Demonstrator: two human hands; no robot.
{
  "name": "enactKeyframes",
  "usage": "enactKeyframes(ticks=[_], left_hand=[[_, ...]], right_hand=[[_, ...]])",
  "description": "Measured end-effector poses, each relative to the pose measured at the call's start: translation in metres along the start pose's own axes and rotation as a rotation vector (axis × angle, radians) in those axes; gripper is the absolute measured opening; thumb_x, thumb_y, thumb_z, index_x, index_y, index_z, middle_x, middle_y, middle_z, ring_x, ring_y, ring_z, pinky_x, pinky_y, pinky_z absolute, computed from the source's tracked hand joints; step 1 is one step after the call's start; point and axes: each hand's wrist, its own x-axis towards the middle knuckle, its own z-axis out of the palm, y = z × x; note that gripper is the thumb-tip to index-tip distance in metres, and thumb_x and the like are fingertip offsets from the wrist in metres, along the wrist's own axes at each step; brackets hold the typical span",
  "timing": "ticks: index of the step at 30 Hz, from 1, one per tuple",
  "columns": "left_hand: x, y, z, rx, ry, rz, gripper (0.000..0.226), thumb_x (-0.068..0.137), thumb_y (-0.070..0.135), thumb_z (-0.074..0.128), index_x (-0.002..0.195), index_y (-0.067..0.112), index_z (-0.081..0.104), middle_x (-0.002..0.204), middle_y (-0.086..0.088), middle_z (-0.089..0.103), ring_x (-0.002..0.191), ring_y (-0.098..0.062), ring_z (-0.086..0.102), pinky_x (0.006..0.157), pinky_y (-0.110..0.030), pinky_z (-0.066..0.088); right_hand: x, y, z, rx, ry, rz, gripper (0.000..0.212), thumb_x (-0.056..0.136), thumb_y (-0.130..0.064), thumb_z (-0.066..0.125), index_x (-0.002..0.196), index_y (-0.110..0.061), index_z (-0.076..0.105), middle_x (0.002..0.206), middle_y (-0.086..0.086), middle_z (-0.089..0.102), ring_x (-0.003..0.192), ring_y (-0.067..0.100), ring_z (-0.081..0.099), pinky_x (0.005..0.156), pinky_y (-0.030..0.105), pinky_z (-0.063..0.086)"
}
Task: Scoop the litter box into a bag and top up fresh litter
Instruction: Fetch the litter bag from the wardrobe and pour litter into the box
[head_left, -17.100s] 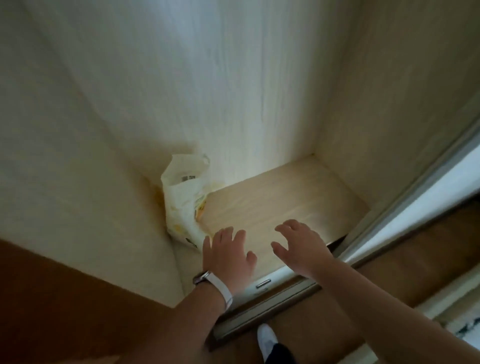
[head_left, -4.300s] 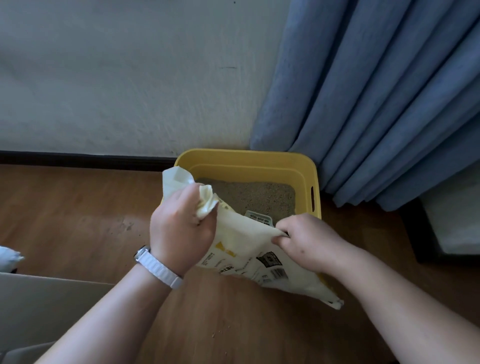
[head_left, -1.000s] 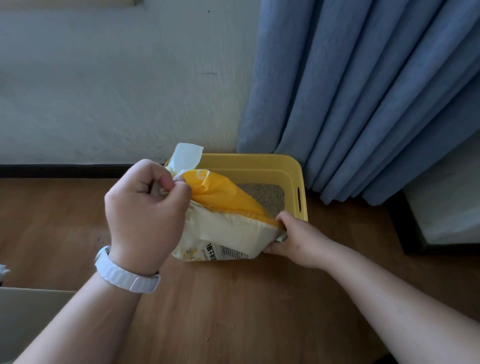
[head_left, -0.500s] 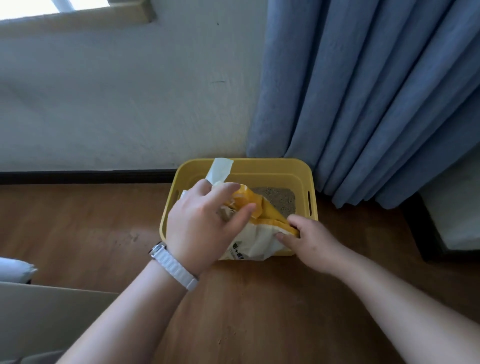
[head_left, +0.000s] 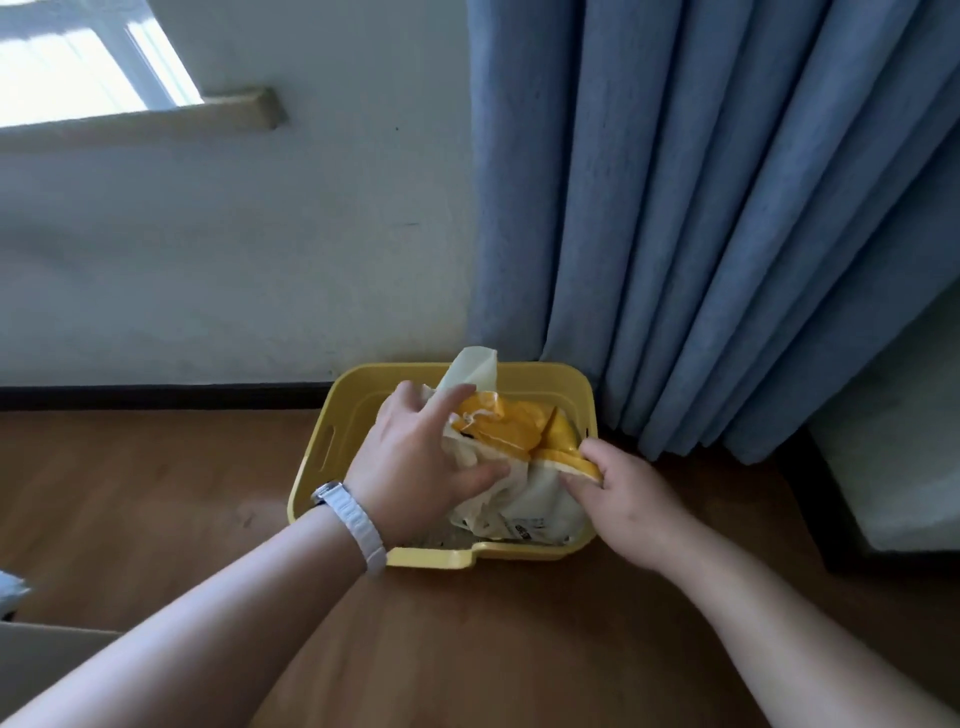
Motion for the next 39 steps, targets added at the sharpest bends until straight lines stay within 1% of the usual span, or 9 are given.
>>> enactKeyframes(ticks=[9, 14, 19, 23, 26, 32, 34, 37, 39], left_hand=[[0.011, -0.001, 0.024, 0.126, 0.017, 0.102, 0.074, 0.08, 0.07, 0.055, 0.145, 0.041, 0.033, 0.113, 0.002, 0.057, 0.104, -0.019, 0.058, 0.073, -0.03, 0.052], [0.032, -0.022, 0.028, -0.067, -0.159, 0.047, 0.082, 0.072, 0.078, 0.056, 0.144, 0.047, 0.032, 0.115, 0.005, 0.056, 0.103, -0.016, 0.058, 0.081, -0.033, 0.054], [0.043, -0.039, 0.029, -0.3, -0.185, -0.025, 0.09, 0.064, 0.076, 0.062, 0.142, 0.04, 0.034, 0.133, 0.004, 0.051, 0.114, -0.015, 0.052, 0.085, -0.028, 0.046], [0.046, -0.046, 0.021, -0.506, -0.229, -0.171, 0.098, 0.059, 0.066, 0.079, 0.139, 0.03, 0.036, 0.128, 0.002, 0.054, 0.104, -0.015, 0.06, 0.082, -0.036, 0.058], [0.047, -0.045, 0.017, -0.569, -0.277, -0.185, 0.086, 0.065, 0.051, 0.084, 0.134, 0.025, 0.04, 0.115, 0.006, 0.062, 0.095, -0.011, 0.063, 0.079, -0.035, 0.059], [0.05, -0.043, 0.025, -0.461, -0.233, -0.135, 0.065, 0.075, 0.049, 0.078, 0.126, 0.024, 0.047, 0.104, 0.012, 0.062, 0.084, -0.001, 0.059, 0.057, -0.016, 0.045], [0.058, -0.046, 0.024, -0.446, -0.239, -0.129, 0.058, 0.075, 0.05, 0.077, 0.12, 0.024, 0.052, 0.099, 0.014, 0.063, 0.085, -0.002, 0.06, 0.062, -0.02, 0.047], [0.073, -0.052, 0.025, -0.516, -0.263, -0.137, 0.074, 0.063, 0.065, 0.077, 0.124, 0.029, 0.054, 0.107, 0.015, 0.068, 0.096, -0.005, 0.065, 0.082, -0.032, 0.056], [0.076, -0.055, 0.025, -0.612, -0.29, -0.146, 0.078, 0.062, 0.064, 0.079, 0.126, 0.028, 0.053, 0.113, 0.014, 0.067, 0.101, -0.006, 0.065, 0.086, -0.034, 0.056]], right_hand=[[-0.019, -0.002, -0.022, -0.067, 0.159, 0.023, 0.026, 0.095, -0.036, 0.058, 0.075, -0.021, 0.05, 0.063, -0.004, 0.054, 0.058, 0.013, 0.052, 0.053, 0.037, 0.043], [-0.007, -0.018, -0.051, -0.213, 0.242, 0.004, 0.023, 0.092, -0.031, 0.064, 0.076, -0.016, 0.056, 0.066, -0.001, 0.056, 0.064, 0.015, 0.052, 0.056, 0.031, 0.038], [-0.006, -0.03, -0.056, -0.28, 0.327, -0.018, 0.02, 0.092, -0.031, 0.063, 0.081, -0.015, 0.058, 0.072, 0.004, 0.06, 0.065, 0.014, 0.052, 0.055, 0.029, 0.037], [-0.009, -0.025, -0.055, -0.252, 0.347, -0.03, 0.019, 0.093, -0.03, 0.062, 0.079, -0.017, 0.057, 0.071, 0.005, 0.061, 0.066, 0.016, 0.054, 0.056, 0.029, 0.038], [-0.005, -0.019, -0.051, -0.22, 0.312, -0.014, 0.021, 0.093, -0.03, 0.062, 0.078, -0.018, 0.056, 0.071, 0.004, 0.06, 0.066, 0.017, 0.054, 0.056, 0.031, 0.038], [0.001, -0.013, -0.055, -0.156, 0.327, -0.022, 0.02, 0.092, -0.03, 0.063, 0.08, -0.015, 0.059, 0.073, 0.004, 0.061, 0.068, 0.017, 0.055, 0.055, 0.029, 0.039], [0.003, -0.014, -0.06, -0.111, 0.377, -0.031, 0.02, 0.092, -0.028, 0.064, 0.08, -0.013, 0.058, 0.069, 0.004, 0.06, 0.06, 0.013, 0.055, 0.05, 0.025, 0.042], [0.01, -0.014, -0.067, -0.031, 0.467, -0.02, 0.021, 0.092, -0.028, 0.065, 0.08, -0.013, 0.057, 0.059, 0.002, 0.058, 0.041, 0.009, 0.054, 0.036, 0.019, 0.039], [0.018, -0.015, -0.07, -0.006, 0.52, -0.033, 0.022, 0.091, -0.03, 0.066, 0.081, -0.013, 0.057, 0.063, 0.003, 0.06, 0.049, 0.016, 0.057, 0.041, 0.023, 0.042]])
